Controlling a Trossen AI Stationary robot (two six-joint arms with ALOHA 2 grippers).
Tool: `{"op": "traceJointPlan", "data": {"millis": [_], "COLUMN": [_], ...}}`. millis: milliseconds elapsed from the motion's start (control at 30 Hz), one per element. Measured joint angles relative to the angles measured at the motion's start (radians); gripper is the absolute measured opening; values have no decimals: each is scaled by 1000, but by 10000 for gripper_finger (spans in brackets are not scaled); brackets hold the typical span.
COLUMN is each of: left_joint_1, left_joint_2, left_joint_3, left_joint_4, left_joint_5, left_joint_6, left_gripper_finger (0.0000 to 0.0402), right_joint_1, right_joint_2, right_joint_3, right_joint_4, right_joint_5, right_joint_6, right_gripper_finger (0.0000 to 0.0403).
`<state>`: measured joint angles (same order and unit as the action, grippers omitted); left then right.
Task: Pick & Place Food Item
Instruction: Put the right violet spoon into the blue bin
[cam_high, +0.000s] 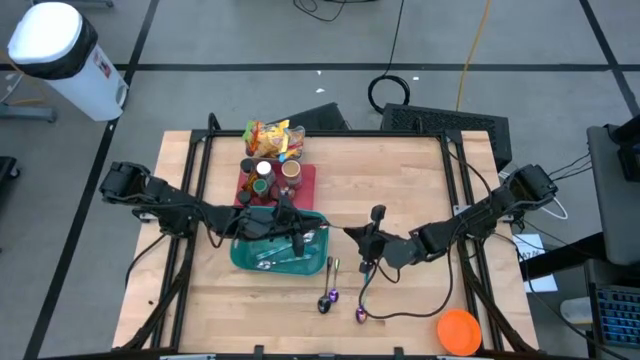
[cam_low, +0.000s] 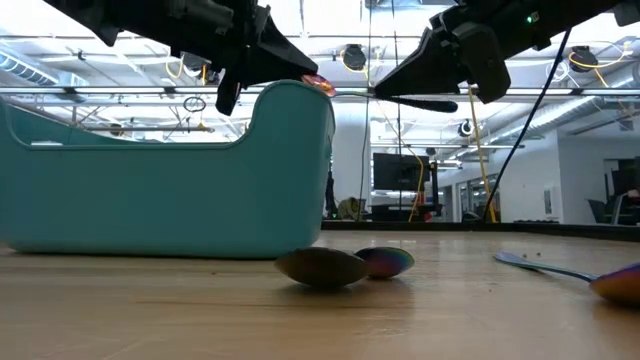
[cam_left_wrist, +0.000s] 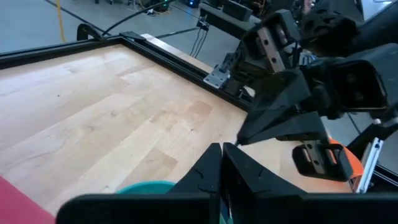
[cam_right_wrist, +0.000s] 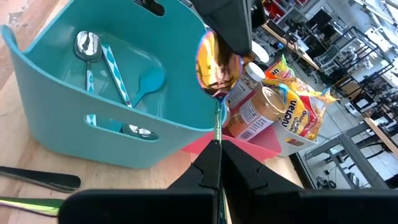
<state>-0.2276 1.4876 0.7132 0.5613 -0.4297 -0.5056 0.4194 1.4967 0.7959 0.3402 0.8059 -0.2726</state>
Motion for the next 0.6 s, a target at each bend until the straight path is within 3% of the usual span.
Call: {"op": "traceJointPlan", "data": {"millis": [600], "left_joint_1": [-2], "left_joint_2": [0], "left_joint_3": [0], "left_joint_4": [-13], "left_joint_5": [8], "left_joint_6": [13], "left_gripper_finger": [2], "right_joint_1": [-1], "right_joint_2": [0], "right_joint_3": [0], "right_joint_4": [9], "right_joint_5": [-50], "right_joint_6": [26], "right_gripper_finger": [0]}}
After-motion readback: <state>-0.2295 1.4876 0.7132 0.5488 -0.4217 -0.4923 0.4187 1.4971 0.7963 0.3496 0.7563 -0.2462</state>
